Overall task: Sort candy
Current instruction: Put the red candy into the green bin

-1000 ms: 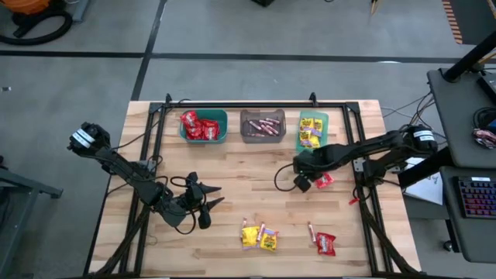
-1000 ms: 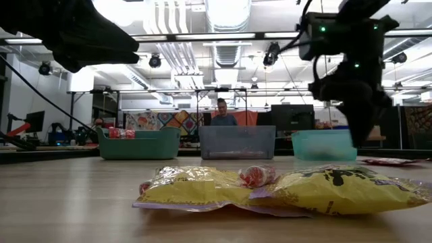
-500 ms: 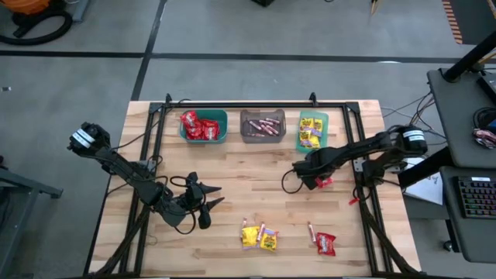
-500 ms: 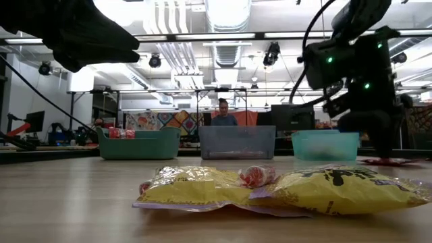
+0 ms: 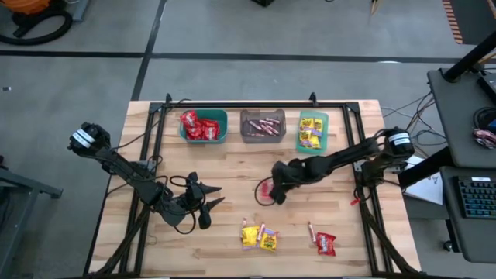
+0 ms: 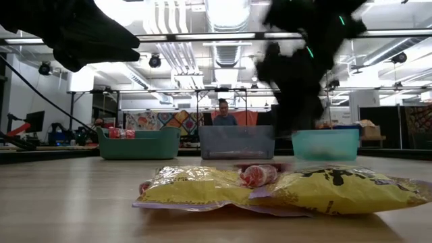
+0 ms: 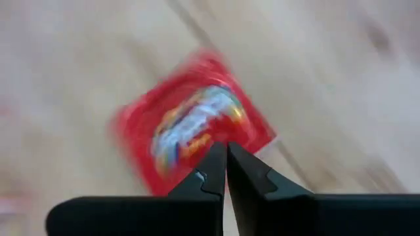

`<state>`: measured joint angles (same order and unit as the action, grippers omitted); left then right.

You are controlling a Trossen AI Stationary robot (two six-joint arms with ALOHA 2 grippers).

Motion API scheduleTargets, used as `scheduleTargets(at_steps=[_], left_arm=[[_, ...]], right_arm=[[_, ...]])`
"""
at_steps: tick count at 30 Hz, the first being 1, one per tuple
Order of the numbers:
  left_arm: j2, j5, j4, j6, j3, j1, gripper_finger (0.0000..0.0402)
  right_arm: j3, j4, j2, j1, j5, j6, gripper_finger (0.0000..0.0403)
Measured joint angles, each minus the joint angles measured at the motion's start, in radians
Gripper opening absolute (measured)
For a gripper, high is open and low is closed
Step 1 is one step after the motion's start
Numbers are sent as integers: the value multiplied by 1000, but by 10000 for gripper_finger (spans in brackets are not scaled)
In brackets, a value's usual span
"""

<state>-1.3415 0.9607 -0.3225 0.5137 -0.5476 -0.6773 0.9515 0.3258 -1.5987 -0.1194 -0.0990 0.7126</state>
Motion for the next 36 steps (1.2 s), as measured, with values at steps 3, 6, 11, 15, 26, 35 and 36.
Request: scheduleTargets(at_steps=[3,6,11,15,26,35,36], left_arm=[[-1,0,-10,-1,0,1,156],[-3,-1,-8,12,0,2,156],[-3,-1,-8,59,0,3,156],[-34,-1,-10,133,0,9,156],[-309,-9,-344,210,0,62,156],[-497,-232,-528,235,0,226,200],[-507,-242,-527,237,0,238,207]], right_arm=[[75,-47,7,-11,-45,-71,9],[122,-20,3,-13,-55,-134,9],[131,-16,8,-25,-45,-222,9],[63,-61,0,-34,-43,-283,9],[-151,-359,-10,-39,-32,-183,9],[-205,-571,-113,-57,-43,-250,9],[-204,-587,-126,-61,-49,-255,9]])
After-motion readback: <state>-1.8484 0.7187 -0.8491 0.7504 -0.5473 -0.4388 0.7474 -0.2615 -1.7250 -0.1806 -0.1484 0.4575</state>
